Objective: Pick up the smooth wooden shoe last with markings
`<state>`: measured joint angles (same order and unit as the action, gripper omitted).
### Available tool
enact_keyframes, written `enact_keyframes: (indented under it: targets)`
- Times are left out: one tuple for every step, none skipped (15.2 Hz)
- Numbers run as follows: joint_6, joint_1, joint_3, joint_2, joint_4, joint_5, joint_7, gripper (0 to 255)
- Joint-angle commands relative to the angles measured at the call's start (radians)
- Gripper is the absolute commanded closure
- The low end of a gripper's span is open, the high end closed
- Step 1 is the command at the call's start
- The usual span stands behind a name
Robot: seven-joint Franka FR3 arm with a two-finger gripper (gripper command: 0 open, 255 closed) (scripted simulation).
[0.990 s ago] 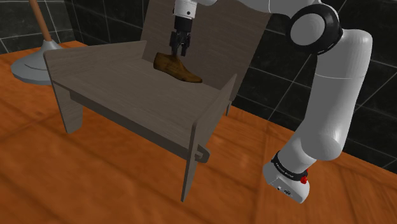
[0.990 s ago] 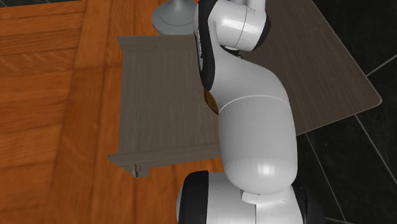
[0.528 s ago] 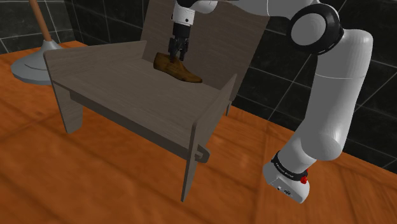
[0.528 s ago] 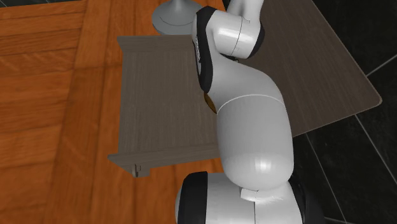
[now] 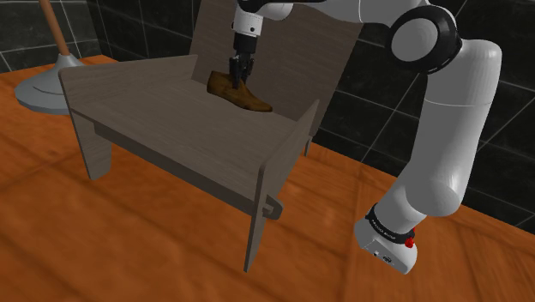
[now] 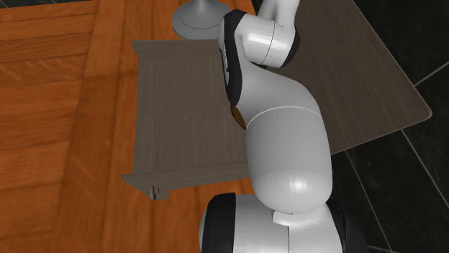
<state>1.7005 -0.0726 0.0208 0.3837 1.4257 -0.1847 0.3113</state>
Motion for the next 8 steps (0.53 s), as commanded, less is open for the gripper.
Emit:
enact_keyframes:
  targets:
    - [-0.001,0.002,0.002,0.006,0.006,0.002,0.001,255]
    - [0.004,0.003,0.002,0.004,0.013,0.002,0.003,255]
    - [-0.003,-0.002,0.0,0.012,-0.004,0.002,-0.005,255]
    - [-0.016,-0.001,0.0,0.012,-0.016,0.002,-0.007,255]
    - [-0.028,-0.001,0.0,0.011,-0.029,0.002,-0.009,255]
    - [-0.042,-0.001,0.0,0.011,-0.042,0.003,-0.011,255]
    - [-0.055,0.0,0.0,0.012,-0.056,0.003,-0.013,255]
    - [-0.069,0.0,0.0,0.012,-0.07,0.003,-0.015,255]
